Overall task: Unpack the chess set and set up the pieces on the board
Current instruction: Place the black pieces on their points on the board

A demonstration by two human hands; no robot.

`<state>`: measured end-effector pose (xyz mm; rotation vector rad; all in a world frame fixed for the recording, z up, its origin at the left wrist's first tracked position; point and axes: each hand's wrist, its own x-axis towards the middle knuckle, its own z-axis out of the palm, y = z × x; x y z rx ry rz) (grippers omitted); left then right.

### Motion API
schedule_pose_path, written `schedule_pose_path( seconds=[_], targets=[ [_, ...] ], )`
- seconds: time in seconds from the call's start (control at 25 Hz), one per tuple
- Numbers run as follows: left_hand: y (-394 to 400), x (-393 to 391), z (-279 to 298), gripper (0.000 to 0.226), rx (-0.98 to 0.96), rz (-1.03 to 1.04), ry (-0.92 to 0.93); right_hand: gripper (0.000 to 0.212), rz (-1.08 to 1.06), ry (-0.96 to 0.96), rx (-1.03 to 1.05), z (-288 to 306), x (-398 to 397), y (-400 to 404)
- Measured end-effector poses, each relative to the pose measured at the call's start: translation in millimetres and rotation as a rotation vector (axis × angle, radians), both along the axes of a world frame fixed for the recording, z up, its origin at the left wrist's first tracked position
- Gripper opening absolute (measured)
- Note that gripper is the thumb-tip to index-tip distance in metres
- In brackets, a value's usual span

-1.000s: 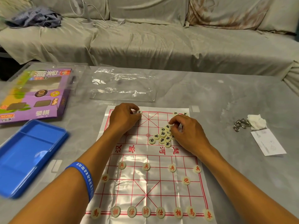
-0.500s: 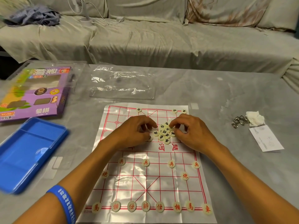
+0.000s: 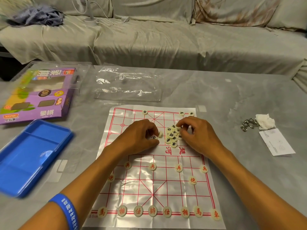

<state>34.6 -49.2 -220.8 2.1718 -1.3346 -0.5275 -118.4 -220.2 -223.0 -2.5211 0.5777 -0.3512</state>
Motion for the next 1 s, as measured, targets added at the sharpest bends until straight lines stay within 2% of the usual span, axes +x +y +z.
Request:
schedule_pose_path(
  seconds=[0.16,0.24,0.36,0.56,0.68,0.84,1.0],
  targets=[
    [-8,0,-1,0.042,-0.020,-0.028,-0.030,0.018,0.047,0.147,-0.025,0,-3,-11],
    [-15,-2,-2,0.046,-0.011,-0.073,-0.086,0.015,0.031,0.143,-0.030,1,-5,-12],
    [-19,-3,-5,0.040,-0.009,-0.089,-0.129,0.016,0.030,0.068,-0.034,4,-1,-7],
    [-15,-2,-7,0.034,-0.032,-0.080,-0.128,0.016,0.121,0.192,-0.086,3,4,1],
    [-15,-1,-7,0.033,-0.046,-0.068,-0.104,0.016,0.106,0.182,-0.088,5,4,1],
    [-13,0,-7,0.035,-0.063,-0.023,0.006,0.027,0.140,0.239,-0.082,7,9,4],
    [-10,4,-5,0.031,-0.094,0.026,0.099,0.025,0.120,0.259,-0.096,10,15,4]
  ],
)
